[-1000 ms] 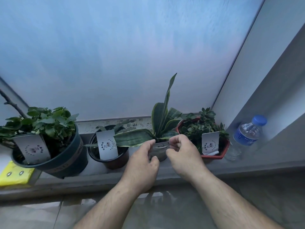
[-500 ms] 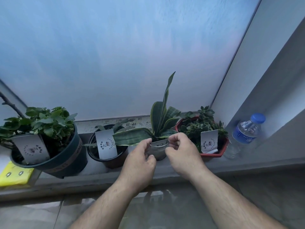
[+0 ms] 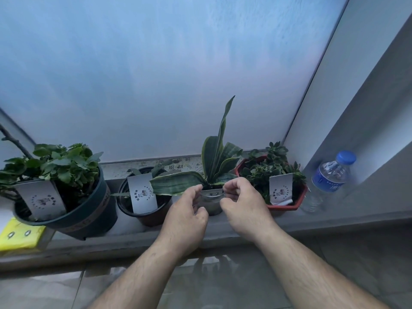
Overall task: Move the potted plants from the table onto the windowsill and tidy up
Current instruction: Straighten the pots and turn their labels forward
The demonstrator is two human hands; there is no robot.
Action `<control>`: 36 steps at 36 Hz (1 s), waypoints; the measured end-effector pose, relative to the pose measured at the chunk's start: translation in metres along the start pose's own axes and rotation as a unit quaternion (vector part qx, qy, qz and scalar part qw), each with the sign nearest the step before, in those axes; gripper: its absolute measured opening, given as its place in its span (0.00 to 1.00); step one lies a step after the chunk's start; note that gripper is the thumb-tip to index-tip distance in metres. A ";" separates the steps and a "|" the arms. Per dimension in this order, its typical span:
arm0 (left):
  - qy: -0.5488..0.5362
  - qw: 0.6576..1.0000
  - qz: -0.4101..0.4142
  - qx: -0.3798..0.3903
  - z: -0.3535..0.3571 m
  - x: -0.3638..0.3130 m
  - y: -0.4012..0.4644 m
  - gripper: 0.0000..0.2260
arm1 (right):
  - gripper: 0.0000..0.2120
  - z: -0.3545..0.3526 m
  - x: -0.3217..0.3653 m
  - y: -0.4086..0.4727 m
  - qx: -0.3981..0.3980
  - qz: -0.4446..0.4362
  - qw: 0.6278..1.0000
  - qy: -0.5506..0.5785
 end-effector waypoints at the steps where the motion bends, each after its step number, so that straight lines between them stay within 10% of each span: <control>1: 0.000 1.000 0.000 0.000 0.000 0.000 0.000 0.26 | 0.14 0.000 0.000 0.000 -0.001 0.001 1.000 -0.001; 29: -0.025 0.991 0.033 -0.124 -0.043 -0.016 0.005 0.16 | 0.11 -0.059 0.013 -0.011 -0.073 -0.039 0.995 0.058; 36: 0.040 0.997 -0.007 -0.061 -0.008 -0.005 0.000 0.20 | 0.18 -0.024 0.003 -0.016 0.048 -0.030 0.998 -0.033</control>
Point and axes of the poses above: each hand's wrist, its own y-axis towards the middle knuckle, its own z-axis out of the palm, x = y × z, the point moved 10 cm from there along y, towards the middle knuckle, and after that the axes turned 2 degrees about z, right-handed, at the moved point
